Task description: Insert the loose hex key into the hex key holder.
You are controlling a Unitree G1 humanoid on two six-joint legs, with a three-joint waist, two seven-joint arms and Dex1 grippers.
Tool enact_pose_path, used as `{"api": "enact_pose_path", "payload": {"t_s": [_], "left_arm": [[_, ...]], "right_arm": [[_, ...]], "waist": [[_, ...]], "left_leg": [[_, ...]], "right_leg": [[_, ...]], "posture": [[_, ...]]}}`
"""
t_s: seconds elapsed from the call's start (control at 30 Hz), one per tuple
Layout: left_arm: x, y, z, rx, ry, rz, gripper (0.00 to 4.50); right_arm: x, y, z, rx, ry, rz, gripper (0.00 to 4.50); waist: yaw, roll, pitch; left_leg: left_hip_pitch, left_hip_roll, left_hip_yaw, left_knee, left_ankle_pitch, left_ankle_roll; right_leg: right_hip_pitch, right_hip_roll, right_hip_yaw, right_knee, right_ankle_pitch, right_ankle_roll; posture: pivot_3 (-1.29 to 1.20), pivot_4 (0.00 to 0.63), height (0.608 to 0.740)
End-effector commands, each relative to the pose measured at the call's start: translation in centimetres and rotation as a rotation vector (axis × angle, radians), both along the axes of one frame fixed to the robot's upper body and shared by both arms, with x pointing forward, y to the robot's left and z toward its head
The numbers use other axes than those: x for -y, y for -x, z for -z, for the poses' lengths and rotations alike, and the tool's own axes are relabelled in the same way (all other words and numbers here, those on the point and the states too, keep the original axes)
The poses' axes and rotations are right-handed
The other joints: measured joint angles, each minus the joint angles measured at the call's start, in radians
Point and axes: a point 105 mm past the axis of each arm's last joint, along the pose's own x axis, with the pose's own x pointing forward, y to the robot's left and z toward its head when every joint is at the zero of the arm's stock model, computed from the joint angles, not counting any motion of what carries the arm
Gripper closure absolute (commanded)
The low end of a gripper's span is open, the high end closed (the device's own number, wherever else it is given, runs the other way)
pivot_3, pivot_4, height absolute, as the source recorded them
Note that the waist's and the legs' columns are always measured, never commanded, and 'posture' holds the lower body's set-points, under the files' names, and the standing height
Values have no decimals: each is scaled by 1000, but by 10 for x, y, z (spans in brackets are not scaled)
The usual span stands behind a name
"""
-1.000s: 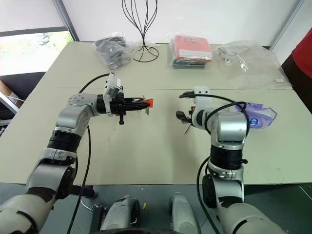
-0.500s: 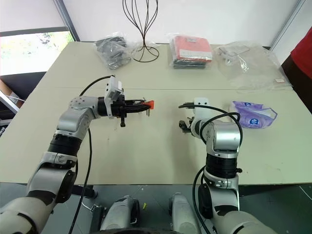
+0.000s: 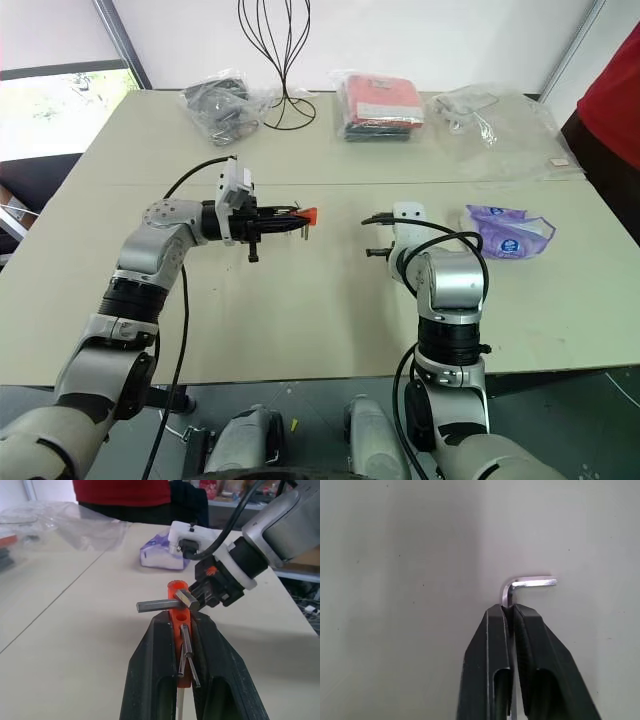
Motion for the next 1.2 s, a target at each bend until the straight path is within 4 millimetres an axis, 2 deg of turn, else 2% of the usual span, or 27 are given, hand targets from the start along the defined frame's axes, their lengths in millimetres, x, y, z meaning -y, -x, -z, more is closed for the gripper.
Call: {"api": "enact_pose_path", "payload": {"t_s": [0.03,0.2,0.47,0.63,0.87,0.93,0.97,1.1,1.13,1.2], "left_arm": [[-1,2,-9,37,16,0,4500],[0,2,-9,37,16,-3,4500],[3,2,-8,41,15,1,4500],[4,2,-7,41,21,-3,4500],[3,5,-4,42,27,-15,4500],[2,5,-3,42,28,-19,4500],[2,5,-3,43,29,-21,4500],[1,5,-4,45,32,-29,4500],[1,5,-4,46,33,-31,4500],[0,4,-4,47,35,-37,4500]], "right_arm": [[-9,9,26,-140,-40,-29,4479],[-8,5,23,-144,-31,-49,4479],[-6,10,32,-198,-2,-145,4479],[3,0,19,-210,39,-189,4479],[3,3,22,-261,50,-260,4479],[4,5,23,-271,56,-269,3791],[4,5,24,-277,55,-276,3605],[6,6,28,-300,70,-300,1741],[6,6,29,-306,72,-308,1423],[8,6,31,-312,72,-307,1423]], "waist": [[-1,0,0],[-3,0,0],[-3,-1,-1],[-4,-1,-1],[-5,-1,-1],[-2,-1,-1],[-1,-1,-1],[0,-5,-3],[0,-6,-4],[0,-9,-6]], "left_leg": [[0,0,0,0,0,0],[0,0,0,0,0,0],[1,0,0,0,0,0],[1,0,1,0,0,0],[1,0,1,0,0,0],[0,0,0,0,0,0],[0,0,0,0,0,0],[0,0,1,0,0,0],[1,0,1,0,0,0],[1,0,0,0,0,0]], "right_leg": [[0,0,0,0,0,0],[0,0,0,0,0,0],[1,0,0,-1,0,-1],[1,-1,0,-2,0,-1],[1,-1,0,-2,0,-1],[1,-1,0,-3,0,-1],[1,-1,0,-3,0,-1],[1,-1,0,-4,0,-1],[2,-1,0,-4,0,-1],[2,-1,0,-5,0,-1]], "posture": [[0,150,739],[0,150,739],[0,150,739],[0,150,739],[0,150,739],[0,150,739],[0,150,739],[0,150,739],[0,150,739],[0,150,739]]}}
